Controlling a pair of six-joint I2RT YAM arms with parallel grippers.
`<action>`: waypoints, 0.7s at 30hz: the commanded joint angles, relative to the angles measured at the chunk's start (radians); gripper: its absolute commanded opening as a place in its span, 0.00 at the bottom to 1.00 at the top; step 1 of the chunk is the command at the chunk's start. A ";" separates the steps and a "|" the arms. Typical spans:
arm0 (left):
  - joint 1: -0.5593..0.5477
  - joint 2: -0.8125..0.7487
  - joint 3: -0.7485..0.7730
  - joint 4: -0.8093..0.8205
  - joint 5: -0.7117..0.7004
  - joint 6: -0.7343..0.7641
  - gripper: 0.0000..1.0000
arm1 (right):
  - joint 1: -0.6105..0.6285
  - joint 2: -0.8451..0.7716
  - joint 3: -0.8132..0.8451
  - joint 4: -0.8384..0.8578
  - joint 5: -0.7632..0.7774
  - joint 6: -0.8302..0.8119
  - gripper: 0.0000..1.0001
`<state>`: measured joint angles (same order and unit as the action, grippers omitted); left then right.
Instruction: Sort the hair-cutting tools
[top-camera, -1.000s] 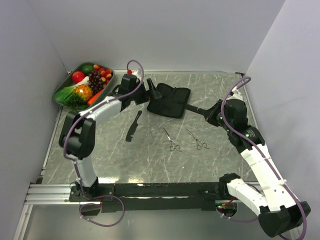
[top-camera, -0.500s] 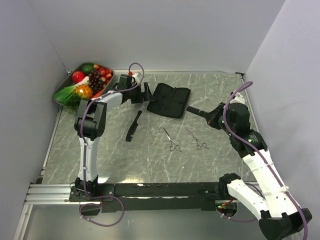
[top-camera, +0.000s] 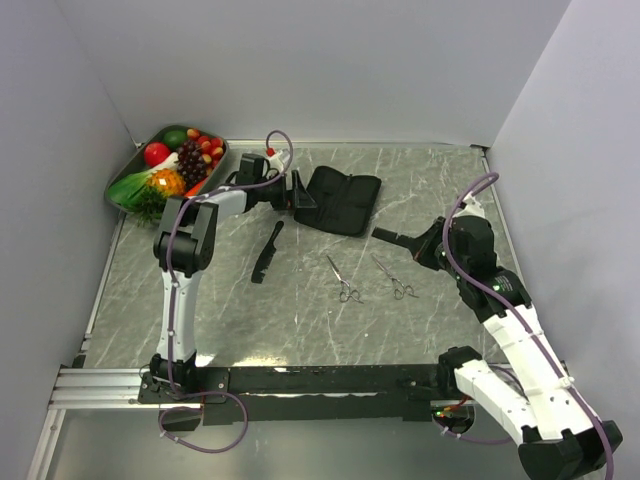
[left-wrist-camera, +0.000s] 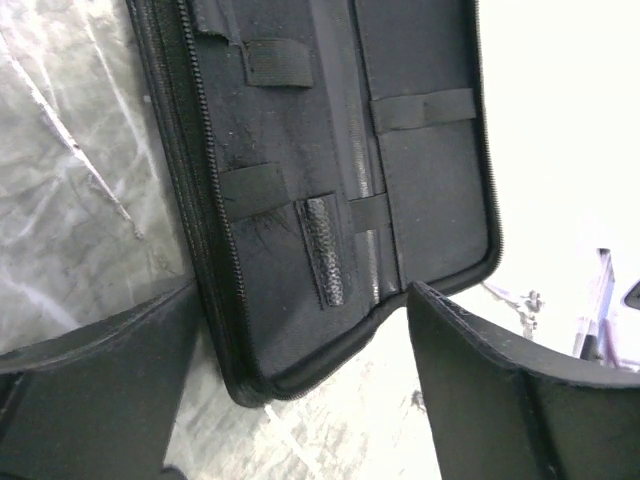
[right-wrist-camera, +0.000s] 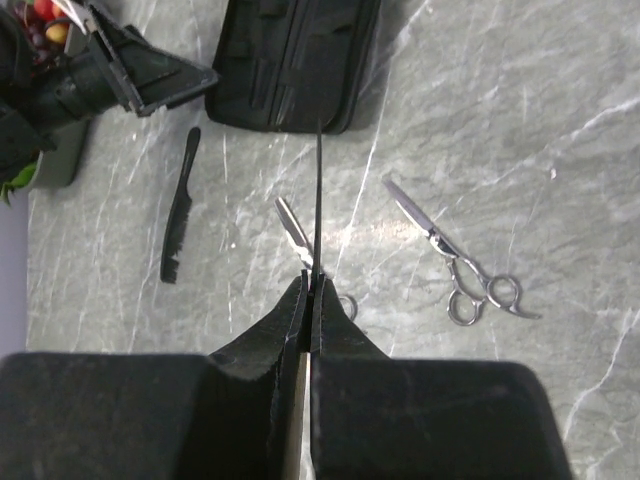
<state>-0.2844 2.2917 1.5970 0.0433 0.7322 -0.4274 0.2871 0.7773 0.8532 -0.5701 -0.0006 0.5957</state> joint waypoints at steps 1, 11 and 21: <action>-0.009 0.080 -0.049 -0.008 0.091 -0.019 0.83 | -0.005 -0.036 -0.028 0.009 -0.030 0.026 0.00; -0.015 0.097 -0.081 0.067 0.136 -0.108 0.23 | -0.006 -0.079 -0.059 -0.016 -0.050 0.030 0.00; -0.013 -0.210 -0.428 0.407 -0.026 -0.407 0.01 | -0.008 -0.107 -0.052 -0.030 -0.062 0.015 0.00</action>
<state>-0.2836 2.2391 1.3117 0.3141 0.8345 -0.7242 0.2871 0.6853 0.7895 -0.6010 -0.0498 0.6186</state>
